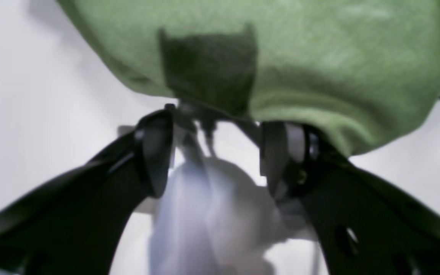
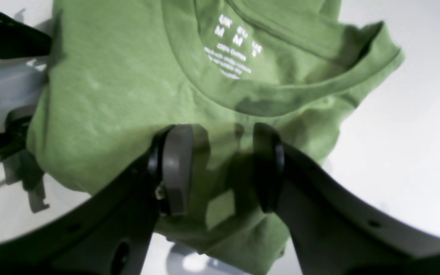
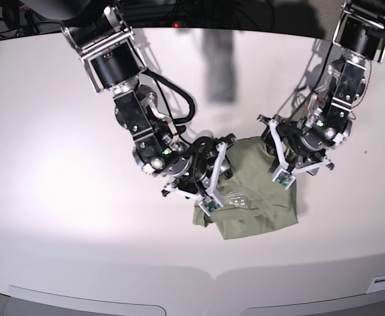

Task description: Fold the T-shirt properly

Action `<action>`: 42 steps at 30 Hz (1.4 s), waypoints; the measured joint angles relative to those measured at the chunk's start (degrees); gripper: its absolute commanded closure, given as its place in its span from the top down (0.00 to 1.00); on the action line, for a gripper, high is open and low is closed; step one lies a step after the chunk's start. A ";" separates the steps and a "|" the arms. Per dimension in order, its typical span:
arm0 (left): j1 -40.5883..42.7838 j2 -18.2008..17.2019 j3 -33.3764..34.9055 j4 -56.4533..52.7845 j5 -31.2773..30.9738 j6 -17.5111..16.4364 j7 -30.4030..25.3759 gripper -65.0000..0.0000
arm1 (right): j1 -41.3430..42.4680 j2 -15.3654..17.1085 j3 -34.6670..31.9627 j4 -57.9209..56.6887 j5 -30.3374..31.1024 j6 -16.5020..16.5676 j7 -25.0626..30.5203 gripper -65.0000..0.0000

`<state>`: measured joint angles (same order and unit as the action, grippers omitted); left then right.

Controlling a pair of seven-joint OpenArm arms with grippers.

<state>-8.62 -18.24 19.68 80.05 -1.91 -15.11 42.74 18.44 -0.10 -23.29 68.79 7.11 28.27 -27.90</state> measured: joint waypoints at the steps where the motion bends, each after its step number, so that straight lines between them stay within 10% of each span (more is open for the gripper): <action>1: -0.42 0.00 0.13 -0.09 0.81 1.51 0.07 0.57 | 0.04 -0.07 -0.02 1.20 0.04 0.00 0.02 0.40; 19: -4.42 -0.70 0.17 2.36 -1.27 9.25 3.63 0.57 | -2.27 0.90 19.74 25.77 4.11 3.54 -13.99 0.40; 28: 6.51 -6.01 -2.91 26.40 -1.70 9.33 7.30 0.57 | -19.80 9.01 30.84 40.98 14.12 8.07 -18.88 0.40; 42: 36.20 -9.84 -27.26 50.64 -6.73 10.64 11.80 0.57 | -52.50 14.69 54.21 64.08 29.16 9.27 -33.00 0.40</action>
<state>27.57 -28.08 -7.57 130.69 -8.64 -4.47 54.54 -34.06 14.59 30.92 132.88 36.27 37.54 -60.90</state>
